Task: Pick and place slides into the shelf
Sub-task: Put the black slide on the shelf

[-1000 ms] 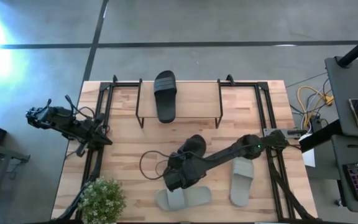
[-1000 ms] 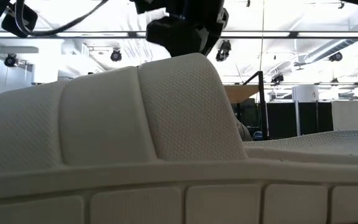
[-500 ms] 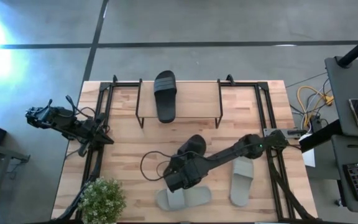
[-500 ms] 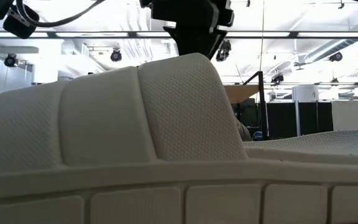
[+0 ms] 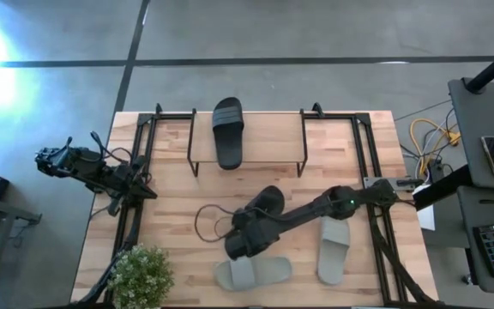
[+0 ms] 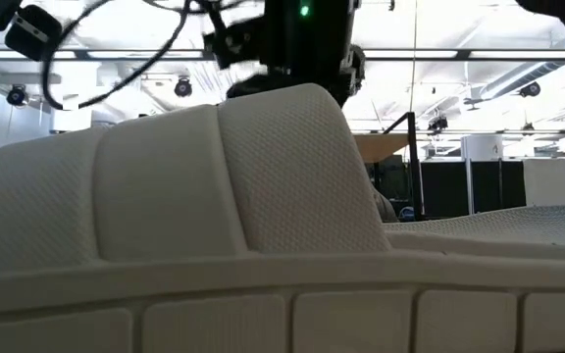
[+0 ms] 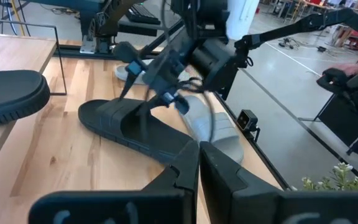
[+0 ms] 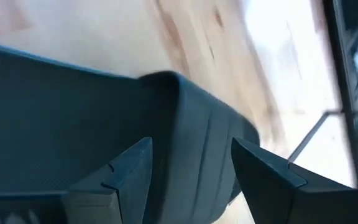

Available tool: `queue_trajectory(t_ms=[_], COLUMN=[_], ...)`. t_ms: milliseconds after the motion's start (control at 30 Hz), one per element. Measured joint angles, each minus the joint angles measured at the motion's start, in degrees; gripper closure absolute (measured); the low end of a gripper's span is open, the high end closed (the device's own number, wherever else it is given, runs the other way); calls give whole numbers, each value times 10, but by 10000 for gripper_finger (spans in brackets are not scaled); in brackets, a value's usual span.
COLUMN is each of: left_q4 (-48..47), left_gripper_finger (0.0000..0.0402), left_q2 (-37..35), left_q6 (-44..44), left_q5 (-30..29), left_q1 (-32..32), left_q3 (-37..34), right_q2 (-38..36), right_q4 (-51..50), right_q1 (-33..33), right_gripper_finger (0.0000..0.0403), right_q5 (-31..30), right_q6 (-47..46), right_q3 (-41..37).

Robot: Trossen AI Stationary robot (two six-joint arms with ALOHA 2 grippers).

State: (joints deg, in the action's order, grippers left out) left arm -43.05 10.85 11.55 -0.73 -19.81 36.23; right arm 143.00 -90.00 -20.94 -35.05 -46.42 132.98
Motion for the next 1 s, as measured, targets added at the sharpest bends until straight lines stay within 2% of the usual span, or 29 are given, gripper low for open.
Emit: queue_trajectory(t_ms=[233,467,633,900,1000], left_q4=[0,0,0,0,0], left_gripper_finger=[402,402,402,402,402], left_q2=[0,0,0,0,0], left_q6=[0,0,0,0,0], left_q5=[0,0,0,0,0], left_q1=[0,0,0,0,0], left_q3=[0,0,0,0,0], right_q2=[0,-1,-2,-4,-14], right_q4=[0,0,-3,-4,-1], right_q1=[10,12,16,23,21], right_gripper_finger=[193,203,251,374,386], right_q5=[48,27,24,31,35], right_q6=[-65,-56,-57,-56,-58], right_q3=[-61,-64,-65,-64,-54])
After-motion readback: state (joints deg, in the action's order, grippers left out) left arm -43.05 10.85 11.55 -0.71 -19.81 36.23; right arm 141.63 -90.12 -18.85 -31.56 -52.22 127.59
